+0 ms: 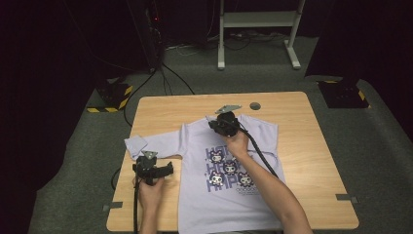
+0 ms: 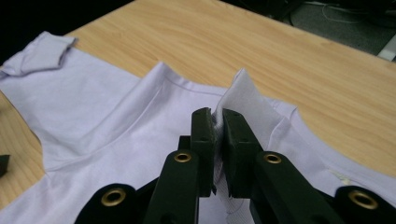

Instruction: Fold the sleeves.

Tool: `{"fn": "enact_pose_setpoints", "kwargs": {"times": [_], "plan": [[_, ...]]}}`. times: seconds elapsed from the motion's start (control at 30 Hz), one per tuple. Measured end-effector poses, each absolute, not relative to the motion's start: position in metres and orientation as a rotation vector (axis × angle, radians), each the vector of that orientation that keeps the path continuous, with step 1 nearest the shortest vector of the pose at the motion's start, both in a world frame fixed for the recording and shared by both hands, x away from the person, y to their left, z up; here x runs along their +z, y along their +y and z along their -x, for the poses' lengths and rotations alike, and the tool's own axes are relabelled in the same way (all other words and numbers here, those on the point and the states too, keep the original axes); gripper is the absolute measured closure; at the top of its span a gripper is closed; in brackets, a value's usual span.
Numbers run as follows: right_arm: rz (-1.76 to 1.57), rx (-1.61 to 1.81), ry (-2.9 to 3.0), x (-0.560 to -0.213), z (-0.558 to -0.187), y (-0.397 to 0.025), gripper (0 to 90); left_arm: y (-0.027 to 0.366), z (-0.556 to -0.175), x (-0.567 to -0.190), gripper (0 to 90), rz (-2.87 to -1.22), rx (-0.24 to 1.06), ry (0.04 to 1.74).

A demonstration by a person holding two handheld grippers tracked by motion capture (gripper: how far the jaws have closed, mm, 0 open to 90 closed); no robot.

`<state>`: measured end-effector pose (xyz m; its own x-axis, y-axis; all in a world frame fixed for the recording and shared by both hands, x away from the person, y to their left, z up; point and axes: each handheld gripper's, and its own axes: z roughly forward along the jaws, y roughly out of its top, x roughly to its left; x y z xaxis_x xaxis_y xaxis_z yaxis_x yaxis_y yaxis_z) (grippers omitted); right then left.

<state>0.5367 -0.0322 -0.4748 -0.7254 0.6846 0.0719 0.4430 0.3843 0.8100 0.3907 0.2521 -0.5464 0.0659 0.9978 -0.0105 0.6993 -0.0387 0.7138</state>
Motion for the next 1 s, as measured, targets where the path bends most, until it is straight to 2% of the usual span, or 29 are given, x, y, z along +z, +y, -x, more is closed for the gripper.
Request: {"fn": "enact_pose_setpoints", "kwargs": {"times": [0.1,0.2,0.23,0.3,0.33,0.4,0.53,0.7,1.0], "plan": [[-0.998,1.242,2.393,-0.482,-0.538,-0.028,82.0,0.252,-0.391,-0.546,0.8,-1.796,0.698,1.688],[-1.008,1.252,2.426,-0.487,-0.540,-0.027,66.9,0.252,-0.391,-0.546,0.8,-1.796,0.698,1.688],[-1.008,1.252,2.426,-0.487,-0.540,-0.027,66.9,0.252,-0.391,-0.546,0.8,-1.796,0.698,1.688],[-1.012,1.237,2.421,-0.488,-0.539,-0.027,48.5,0.252,-0.391,-0.546,0.8,-1.796,0.698,1.688],[-1.012,1.237,2.421,-0.488,-0.539,-0.027,48.5,0.252,-0.391,-0.546,0.8,-1.796,0.698,1.688],[-1.011,1.260,2.419,-0.483,-0.538,-0.033,39.0,0.252,-0.391,-0.546,0.8,-1.797,0.698,1.688],[-1.000,1.263,2.389,-0.475,-0.535,-0.047,27.1,0.252,-0.391,-0.546,0.8,-1.796,0.698,1.688],[-0.999,1.275,2.364,-0.469,-0.533,-0.063,22.1,0.252,-0.391,-0.546,0.8,-1.796,0.698,1.688],[-1.053,1.324,2.309,-0.455,-0.527,-0.105,21.5,0.252,-0.391,-0.546,0.8,-1.796,0.699,1.688]]}}
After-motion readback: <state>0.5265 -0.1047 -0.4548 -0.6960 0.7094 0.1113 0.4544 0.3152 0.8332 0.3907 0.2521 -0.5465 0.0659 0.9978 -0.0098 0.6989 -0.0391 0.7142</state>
